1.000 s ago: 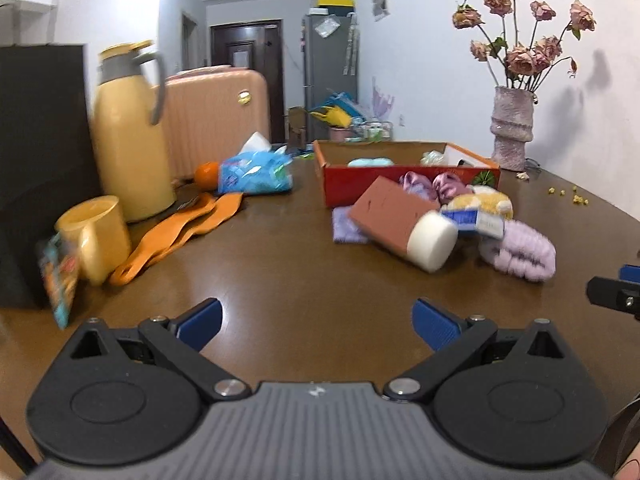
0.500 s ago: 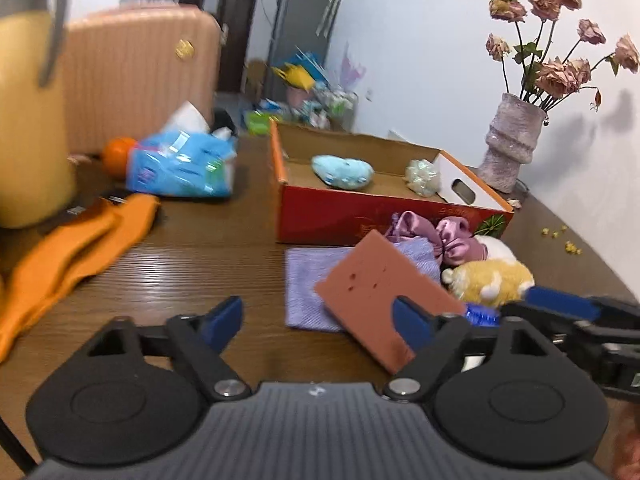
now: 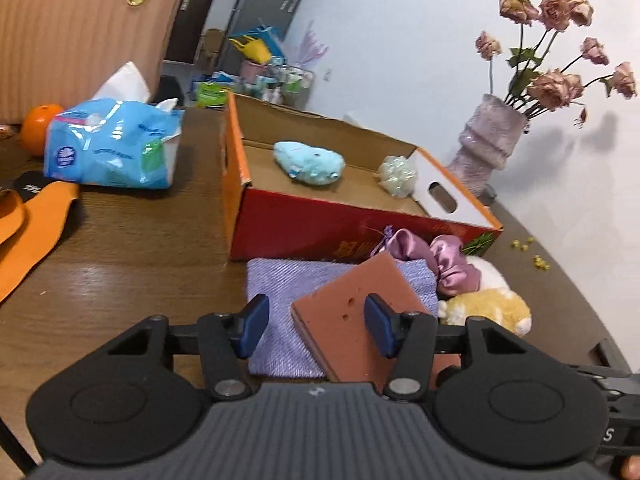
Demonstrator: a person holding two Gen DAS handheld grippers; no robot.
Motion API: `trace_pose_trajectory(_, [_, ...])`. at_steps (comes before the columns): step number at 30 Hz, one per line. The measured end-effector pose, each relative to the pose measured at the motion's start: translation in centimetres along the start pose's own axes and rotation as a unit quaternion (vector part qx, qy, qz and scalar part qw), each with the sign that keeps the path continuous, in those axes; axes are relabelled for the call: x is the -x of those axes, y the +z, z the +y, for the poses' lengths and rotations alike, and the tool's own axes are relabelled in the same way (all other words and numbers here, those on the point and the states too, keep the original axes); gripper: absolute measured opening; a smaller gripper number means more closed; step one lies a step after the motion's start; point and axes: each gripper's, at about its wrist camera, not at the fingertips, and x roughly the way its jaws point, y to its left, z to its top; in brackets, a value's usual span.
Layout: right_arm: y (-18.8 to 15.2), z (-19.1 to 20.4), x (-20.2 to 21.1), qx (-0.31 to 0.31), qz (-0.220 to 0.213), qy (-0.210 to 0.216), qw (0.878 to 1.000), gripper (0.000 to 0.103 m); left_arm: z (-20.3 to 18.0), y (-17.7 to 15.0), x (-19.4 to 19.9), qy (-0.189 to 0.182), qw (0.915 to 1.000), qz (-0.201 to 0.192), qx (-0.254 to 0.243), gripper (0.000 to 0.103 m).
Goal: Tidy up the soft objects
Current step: 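Grasp the pink sponge with the left tool, lifting it off the pile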
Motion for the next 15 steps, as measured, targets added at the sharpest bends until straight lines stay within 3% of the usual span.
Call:
trace_pose_trajectory(6, [0.0,-1.1,-0.3,-0.044,0.011,0.023,0.999,0.033,0.9,1.7,-0.6,0.000,0.9999,-0.008,0.007,0.056])
trace_pose_trajectory(8, [0.0,-1.3,-0.3,-0.055,0.012,0.030,0.998,0.032,0.8,2.2,-1.0,-0.020,0.9998,-0.006,-0.001,0.056])
trace_pose_trajectory(9, [0.0,-1.3,-0.4,-0.059,0.011,0.029,0.998,0.032,0.7,2.2,-1.3,-0.030,0.9995,-0.001,-0.006,0.051])
trace_pose_trajectory(12, [0.0,-1.5,-0.2,-0.073,-0.006,0.032,0.997,0.029,0.5,2.0,-1.3,-0.052,0.9986,0.007,-0.006,0.023])
trace_pose_trajectory(15, [0.2,-1.5,0.0,-0.083,-0.024,0.048,0.995,0.027,0.0,1.6,-0.5,-0.076,0.9970,0.014,-0.007,0.013])
